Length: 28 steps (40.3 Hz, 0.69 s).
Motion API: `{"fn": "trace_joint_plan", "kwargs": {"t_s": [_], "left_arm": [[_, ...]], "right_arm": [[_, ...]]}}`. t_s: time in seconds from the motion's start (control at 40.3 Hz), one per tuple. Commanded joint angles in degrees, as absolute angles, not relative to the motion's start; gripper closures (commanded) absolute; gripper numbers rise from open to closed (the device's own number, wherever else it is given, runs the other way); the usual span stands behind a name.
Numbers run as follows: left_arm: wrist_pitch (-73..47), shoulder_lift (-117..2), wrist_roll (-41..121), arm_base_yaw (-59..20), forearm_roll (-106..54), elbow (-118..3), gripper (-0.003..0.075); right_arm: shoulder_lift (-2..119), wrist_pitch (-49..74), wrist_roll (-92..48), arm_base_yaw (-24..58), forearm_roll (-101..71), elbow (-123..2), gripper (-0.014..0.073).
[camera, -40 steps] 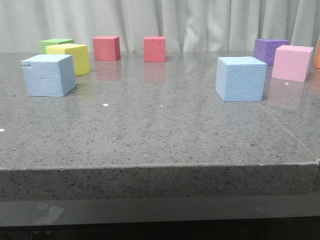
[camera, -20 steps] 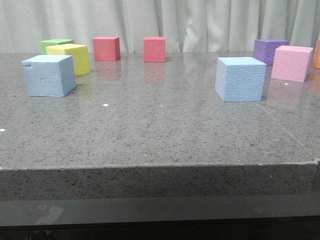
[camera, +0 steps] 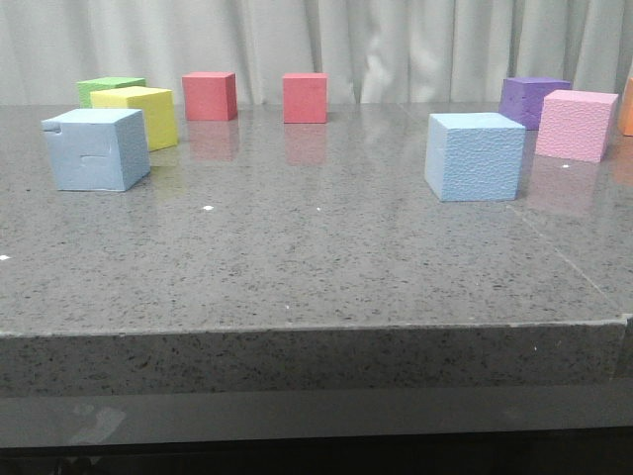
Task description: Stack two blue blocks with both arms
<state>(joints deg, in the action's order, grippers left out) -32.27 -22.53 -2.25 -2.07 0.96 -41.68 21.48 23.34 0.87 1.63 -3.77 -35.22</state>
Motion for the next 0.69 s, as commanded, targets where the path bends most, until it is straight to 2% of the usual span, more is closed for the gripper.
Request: {"fn": "trace_joint_plan", "kwargs": {"t_s": [0.0, 0.124, 0.174, 0.223, 0.273, 0.347, 0.397, 0.447, 0.496, 0.67], "left_arm": [[-27.8, -23.5, -2.4, -2.2, 0.5, -43.1, 0.0739], [-28.0, -23.5, -2.4, -2.2, 0.5, -43.1, 0.0739], [-27.6, -23.5, -2.4, -2.2, 0.8, -43.1, 0.0736], [-27.4, -23.5, -2.4, -2.2, 1.7, -43.1, 0.0708], [-27.3, -23.5, -2.4, -2.2, 3.3, -43.1, 0.0639], [-27.3, -23.5, -2.4, -2.2, 5.5, -43.1, 0.0453], [-27.3, -23.5, -2.4, -2.2, 6.1, -43.1, 0.0337], [-27.3, -23.5, -2.4, -2.2, 6.1, -43.1, 0.0235], [-27.3, -23.5, -2.4, -2.2, 6.1, -43.1, 0.0185], [-27.3, -23.5, -2.4, -2.2, 6.1, -43.1, 0.0217]], "right_arm": [[22.3, 19.0, 0.9, 1.5, -3.3, -37.2, 0.0631], [22.3, 20.0, 0.9, 1.5, -3.3, -37.2, 0.0603], [22.3, 20.1, 0.9, 1.5, -3.3, -37.2, 0.0554], [22.3, 20.1, 0.9, 1.5, -3.2, -37.2, 0.0468], [22.3, 20.2, 0.9, 1.5, -2.0, -37.2, 0.0337], [22.3, 20.5, 0.8, 1.5, 0.0, -37.2, 0.0146], [22.3, 20.5, 0.8, 1.5, 0.0, -37.2, 0.0074], [22.3, 20.5, 0.8, 1.5, 0.0, -37.2, 0.0034], [22.3, 20.5, 0.8, 1.5, 0.0, -37.2, 0.0031], [22.3, 20.4, 0.8, 1.5, 0.0, -37.2, 0.0032]]}}
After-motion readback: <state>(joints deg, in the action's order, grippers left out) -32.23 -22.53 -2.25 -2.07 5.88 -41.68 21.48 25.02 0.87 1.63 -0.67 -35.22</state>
